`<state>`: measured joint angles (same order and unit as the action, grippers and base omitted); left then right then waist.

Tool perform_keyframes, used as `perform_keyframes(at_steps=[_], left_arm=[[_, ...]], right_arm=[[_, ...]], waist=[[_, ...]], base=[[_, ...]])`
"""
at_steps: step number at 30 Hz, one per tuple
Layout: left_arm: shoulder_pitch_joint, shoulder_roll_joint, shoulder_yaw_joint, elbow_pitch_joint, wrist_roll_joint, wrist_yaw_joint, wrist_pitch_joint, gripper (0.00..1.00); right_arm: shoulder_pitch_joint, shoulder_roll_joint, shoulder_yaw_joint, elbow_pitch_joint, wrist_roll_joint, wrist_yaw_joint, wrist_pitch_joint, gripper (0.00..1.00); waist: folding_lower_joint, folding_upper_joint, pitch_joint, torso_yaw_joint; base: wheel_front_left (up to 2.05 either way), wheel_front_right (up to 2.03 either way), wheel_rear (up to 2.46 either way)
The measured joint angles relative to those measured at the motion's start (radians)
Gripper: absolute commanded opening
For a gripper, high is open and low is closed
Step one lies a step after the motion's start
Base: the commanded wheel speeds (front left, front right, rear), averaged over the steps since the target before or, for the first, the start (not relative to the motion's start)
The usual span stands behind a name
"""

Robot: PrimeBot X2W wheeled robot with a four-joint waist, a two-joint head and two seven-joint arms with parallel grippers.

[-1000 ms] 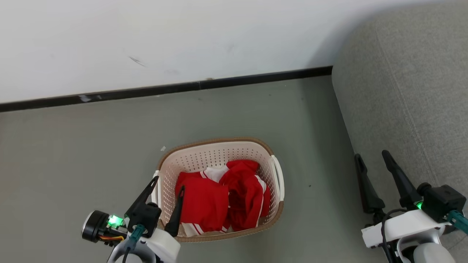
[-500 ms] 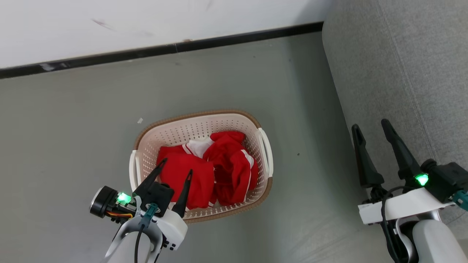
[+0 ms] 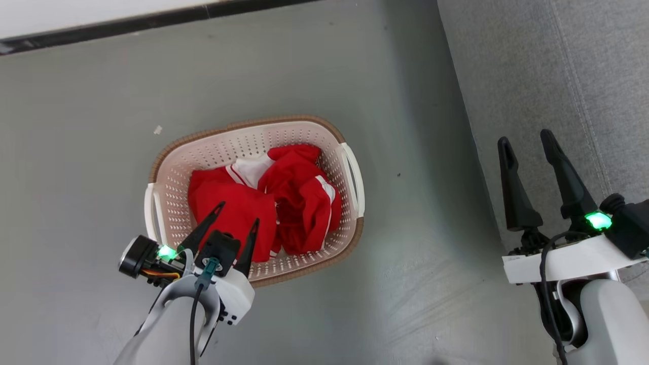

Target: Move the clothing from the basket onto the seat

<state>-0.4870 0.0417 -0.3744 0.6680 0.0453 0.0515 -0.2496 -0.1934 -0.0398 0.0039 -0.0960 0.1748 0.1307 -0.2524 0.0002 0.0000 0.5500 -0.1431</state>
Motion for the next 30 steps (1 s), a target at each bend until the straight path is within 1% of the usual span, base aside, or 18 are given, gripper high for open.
perform_keyframes(at_steps=[13, 23, 30], left_arm=[[-0.091, -0.001, -0.024, 0.085, 0.021, 0.008, 0.0, 1.0], [-0.175, -0.001, -0.052, 0.136, 0.061, 0.007, 0.0, 1.0], [-0.218, -0.001, -0.058, 0.194, 0.067, 0.008, 0.0, 1.0]], right_arm=[[-0.054, 0.0, -0.005, -0.02, 0.029, 0.0, 0.0, 1.0], [-0.093, 0.0, 0.003, -0.023, 0.039, 0.0, -0.002, 1.0], [-0.125, 0.0, 0.019, -0.024, 0.063, 0.0, -0.003, 1.0]], waist=[[0.0, 0.0, 0.114, -0.041], [0.0, 0.0, 0.189, -0.074], [0.0, 0.0, 0.246, -0.101]], base=[[0.0, 0.0, 0.0], [0.0, 0.0, 0.0], [0.0, 0.0, 0.0]])
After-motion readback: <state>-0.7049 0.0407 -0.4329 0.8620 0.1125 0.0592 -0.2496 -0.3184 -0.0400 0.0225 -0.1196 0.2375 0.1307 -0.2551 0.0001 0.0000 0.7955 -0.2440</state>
